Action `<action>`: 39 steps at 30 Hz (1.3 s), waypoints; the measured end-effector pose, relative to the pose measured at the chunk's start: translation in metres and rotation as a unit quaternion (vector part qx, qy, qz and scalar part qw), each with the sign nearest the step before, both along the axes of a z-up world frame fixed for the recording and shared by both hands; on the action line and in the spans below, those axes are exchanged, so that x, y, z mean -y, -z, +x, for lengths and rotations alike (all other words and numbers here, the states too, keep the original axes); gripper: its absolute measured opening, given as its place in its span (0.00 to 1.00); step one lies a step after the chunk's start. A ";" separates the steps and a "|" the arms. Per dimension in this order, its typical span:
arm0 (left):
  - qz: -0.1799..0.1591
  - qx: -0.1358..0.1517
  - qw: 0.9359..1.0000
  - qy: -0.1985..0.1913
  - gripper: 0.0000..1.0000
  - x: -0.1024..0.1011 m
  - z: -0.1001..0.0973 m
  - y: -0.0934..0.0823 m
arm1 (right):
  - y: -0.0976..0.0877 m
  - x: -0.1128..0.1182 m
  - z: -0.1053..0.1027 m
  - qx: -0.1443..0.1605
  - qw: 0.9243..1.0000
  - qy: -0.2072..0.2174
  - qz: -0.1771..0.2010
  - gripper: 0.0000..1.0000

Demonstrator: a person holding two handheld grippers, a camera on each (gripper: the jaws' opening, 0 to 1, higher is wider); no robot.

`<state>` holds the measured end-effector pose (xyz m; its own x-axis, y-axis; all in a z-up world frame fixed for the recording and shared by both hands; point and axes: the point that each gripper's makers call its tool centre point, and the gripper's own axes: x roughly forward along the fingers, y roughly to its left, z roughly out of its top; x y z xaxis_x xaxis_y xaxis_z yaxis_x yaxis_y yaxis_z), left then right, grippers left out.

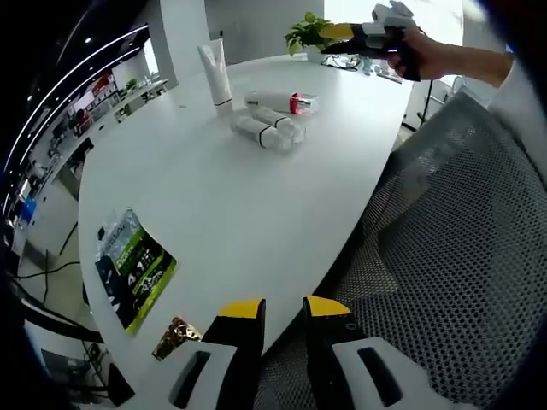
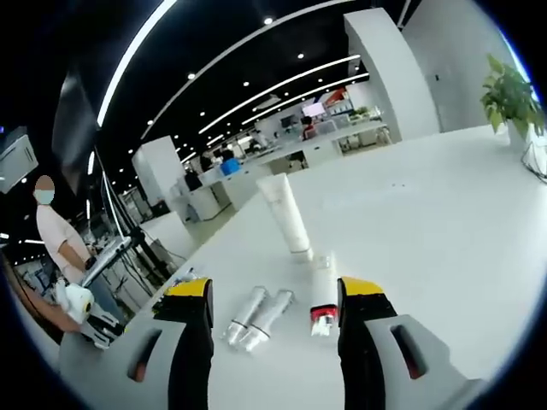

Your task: Arrange the skincare products in the storage area until every visible bottle or jar stands upright without overlapping.

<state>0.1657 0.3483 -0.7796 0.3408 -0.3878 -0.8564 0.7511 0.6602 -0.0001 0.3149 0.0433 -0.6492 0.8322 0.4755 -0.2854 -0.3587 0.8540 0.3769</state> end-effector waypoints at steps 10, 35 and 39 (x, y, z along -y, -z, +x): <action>0.005 -0.013 1.000 0.001 0.18 -0.002 -0.002 0.004 | 0.013 -0.007 0.013 -0.008 1.000 -0.005 -0.022 0.59; 0.011 -0.007 1.000 -0.006 0.18 -0.011 0.000 0.005 | 0.057 -0.007 0.025 -0.072 0.984 -0.032 -0.158 0.69; 0.011 -0.004 1.000 -0.007 0.18 -0.011 0.000 0.004 | 0.064 -0.006 0.024 -0.078 0.979 -0.047 -0.183 0.66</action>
<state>0.1661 0.3594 -0.7835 0.3386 -0.3646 -0.8674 0.7423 0.6701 0.0081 0.3388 0.0493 -0.7134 0.7218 0.3906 -0.5713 -0.4053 0.9077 0.1085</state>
